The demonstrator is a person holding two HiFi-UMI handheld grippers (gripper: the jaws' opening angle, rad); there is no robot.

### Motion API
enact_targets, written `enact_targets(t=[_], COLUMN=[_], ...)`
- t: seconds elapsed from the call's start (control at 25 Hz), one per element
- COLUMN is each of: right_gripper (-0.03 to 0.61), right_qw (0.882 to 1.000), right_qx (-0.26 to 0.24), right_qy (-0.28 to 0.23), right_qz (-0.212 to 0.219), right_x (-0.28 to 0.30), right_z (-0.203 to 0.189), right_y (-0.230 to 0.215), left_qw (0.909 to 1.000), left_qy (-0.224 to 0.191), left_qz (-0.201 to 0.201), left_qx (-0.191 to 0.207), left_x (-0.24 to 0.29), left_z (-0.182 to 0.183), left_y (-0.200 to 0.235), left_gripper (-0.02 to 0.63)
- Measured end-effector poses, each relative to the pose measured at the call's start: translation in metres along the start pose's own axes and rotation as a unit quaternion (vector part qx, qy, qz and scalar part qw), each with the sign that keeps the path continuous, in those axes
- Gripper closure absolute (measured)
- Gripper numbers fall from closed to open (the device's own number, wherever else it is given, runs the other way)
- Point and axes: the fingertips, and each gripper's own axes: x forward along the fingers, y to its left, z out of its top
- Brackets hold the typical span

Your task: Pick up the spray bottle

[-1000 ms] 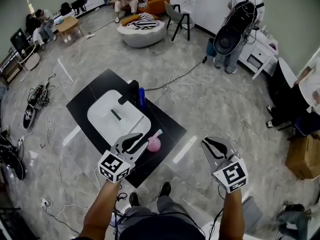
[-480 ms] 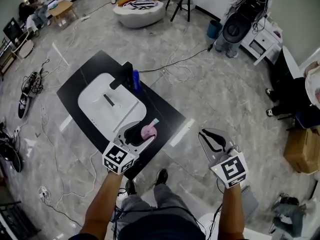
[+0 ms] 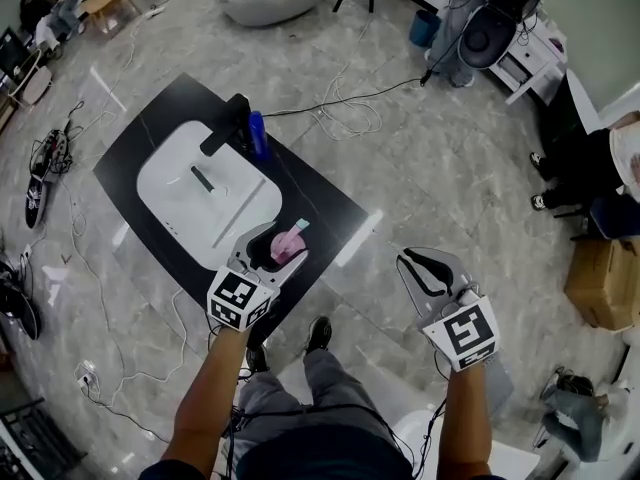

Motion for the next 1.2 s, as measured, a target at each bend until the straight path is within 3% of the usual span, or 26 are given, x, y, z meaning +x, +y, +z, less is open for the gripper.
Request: enact_targets(t=[0.16, 0.36, 0.52, 1.2], right_gripper=[0.529, 0.529, 0.529, 0.563], right_qw=[1.0, 1.0, 1.0, 0.998], right_qx=[0.0, -0.001, 0.005, -0.002], right_qy=[0.005, 0.008, 0.002, -0.037], right_qz=[0.001, -0.001, -0.008, -0.057], right_x=[0.003, 0.002, -0.002, -0.044], right_z=[-0.007, -0.005, 0.003, 0.066], right_y=[0.002, 0.005, 0.008, 0.025], left_qw=[0.9998, 0.9997, 0.9996, 0.9975], left_qy=[0.013, 0.013, 0.026, 0.0], left_qz=[0.014, 0.017, 0.009, -0.006], left_qx=[-0.008, -0.015, -0.004, 0.071], left_x=[0.008, 0.008, 0.006, -0.075], left_z=[-0.017, -0.022, -0.019, 0.087], left_y=[0.009, 0.013, 0.011, 0.004], left_gripper=[0.36, 0.479, 0.494, 0.512])
